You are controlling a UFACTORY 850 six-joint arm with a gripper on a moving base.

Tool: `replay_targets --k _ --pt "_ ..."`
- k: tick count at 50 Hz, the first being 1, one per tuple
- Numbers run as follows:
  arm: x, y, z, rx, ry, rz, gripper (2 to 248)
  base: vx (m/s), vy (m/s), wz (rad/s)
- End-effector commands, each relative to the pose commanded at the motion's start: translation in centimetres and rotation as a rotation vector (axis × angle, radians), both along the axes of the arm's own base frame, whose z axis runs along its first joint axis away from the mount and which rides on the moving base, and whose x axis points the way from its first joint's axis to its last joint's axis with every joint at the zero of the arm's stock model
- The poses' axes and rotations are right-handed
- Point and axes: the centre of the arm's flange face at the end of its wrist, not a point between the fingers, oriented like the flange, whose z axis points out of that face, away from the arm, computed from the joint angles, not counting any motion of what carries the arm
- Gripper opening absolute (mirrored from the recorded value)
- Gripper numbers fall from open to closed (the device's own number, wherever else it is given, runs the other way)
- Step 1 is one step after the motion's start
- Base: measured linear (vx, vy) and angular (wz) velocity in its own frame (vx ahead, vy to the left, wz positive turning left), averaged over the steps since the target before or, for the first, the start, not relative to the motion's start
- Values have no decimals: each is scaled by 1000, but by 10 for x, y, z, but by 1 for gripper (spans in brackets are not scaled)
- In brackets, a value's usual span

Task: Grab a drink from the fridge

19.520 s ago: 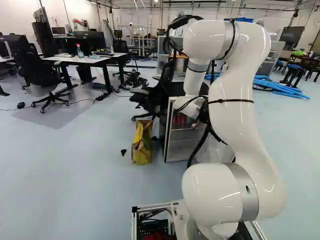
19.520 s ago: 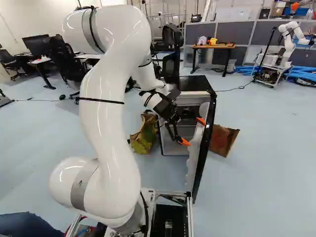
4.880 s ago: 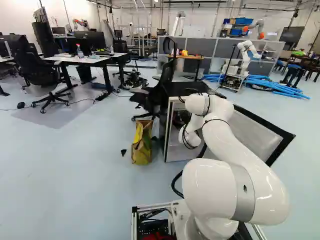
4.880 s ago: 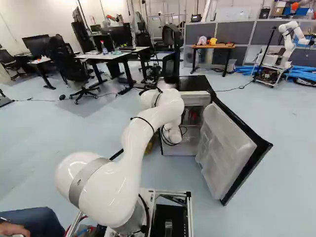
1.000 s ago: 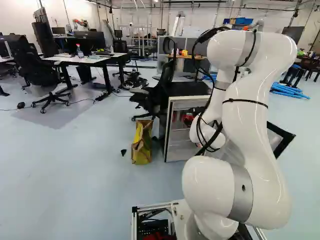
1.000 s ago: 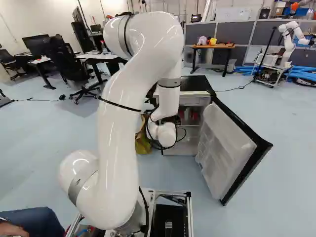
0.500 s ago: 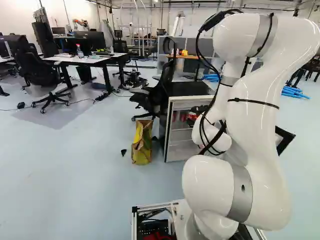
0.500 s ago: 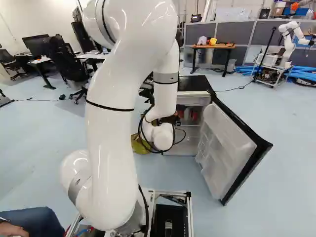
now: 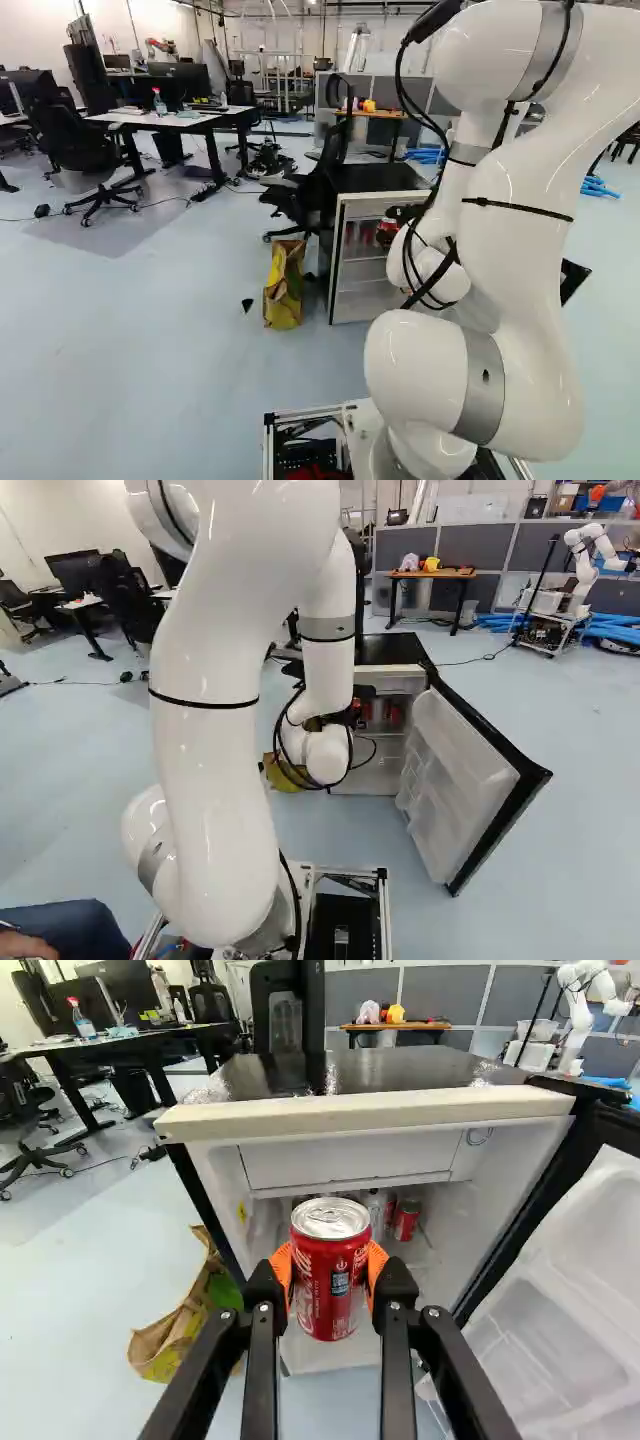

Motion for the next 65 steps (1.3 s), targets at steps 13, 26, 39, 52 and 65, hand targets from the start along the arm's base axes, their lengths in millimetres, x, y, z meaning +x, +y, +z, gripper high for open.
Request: replay_targets --k 13,26,39,52,65 --pt "-1 -4 13 -16 -29 -11 94 0 0 0" --pt "2 -10 26 -34 -61 -19 94 0 0 0" --pt "15 -20 38 -55 -98 -27 94 0 0 0" --pt "31 -34 49 -78 -136 -36 94 0 0 0" --pt "48 -49 60 -101 -174 -46 94 0 0 0"
